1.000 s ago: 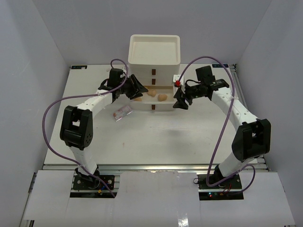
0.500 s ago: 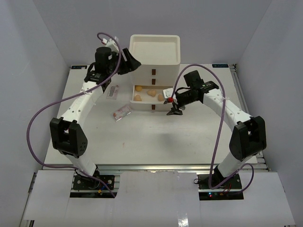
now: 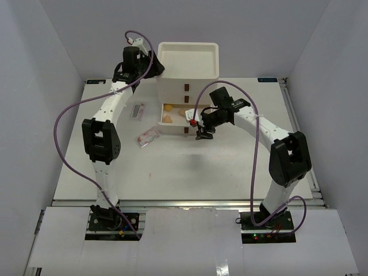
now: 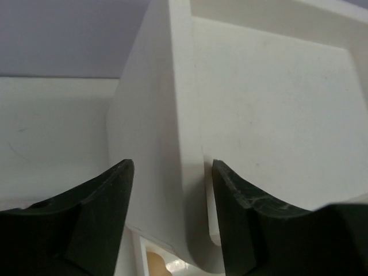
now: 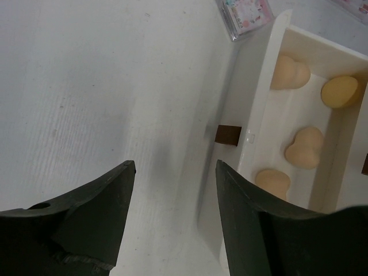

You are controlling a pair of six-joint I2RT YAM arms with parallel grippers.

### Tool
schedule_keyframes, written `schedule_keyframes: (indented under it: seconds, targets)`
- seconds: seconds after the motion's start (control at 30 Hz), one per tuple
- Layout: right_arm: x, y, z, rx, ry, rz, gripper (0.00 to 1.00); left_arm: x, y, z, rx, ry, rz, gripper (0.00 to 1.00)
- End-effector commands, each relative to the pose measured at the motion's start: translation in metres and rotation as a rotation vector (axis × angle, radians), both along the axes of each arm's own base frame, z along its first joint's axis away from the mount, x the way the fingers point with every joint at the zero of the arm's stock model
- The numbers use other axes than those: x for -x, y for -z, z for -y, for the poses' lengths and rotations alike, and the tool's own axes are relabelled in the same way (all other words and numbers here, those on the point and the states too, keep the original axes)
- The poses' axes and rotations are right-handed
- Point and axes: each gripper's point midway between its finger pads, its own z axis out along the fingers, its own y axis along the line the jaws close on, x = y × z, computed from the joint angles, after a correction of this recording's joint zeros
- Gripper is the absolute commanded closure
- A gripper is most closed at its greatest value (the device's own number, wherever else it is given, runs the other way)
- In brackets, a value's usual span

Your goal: Organize the makeup

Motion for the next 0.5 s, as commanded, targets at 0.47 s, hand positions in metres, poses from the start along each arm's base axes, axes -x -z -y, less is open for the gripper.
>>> schedule_keyframes:
  seconds: [0.47]
  targets:
    - [-0.024,0.052,-0.024,0.092,0.141,-0.031,0.62,0.051,0.006,0.013,0.022,0.137,-0.075,0.71]
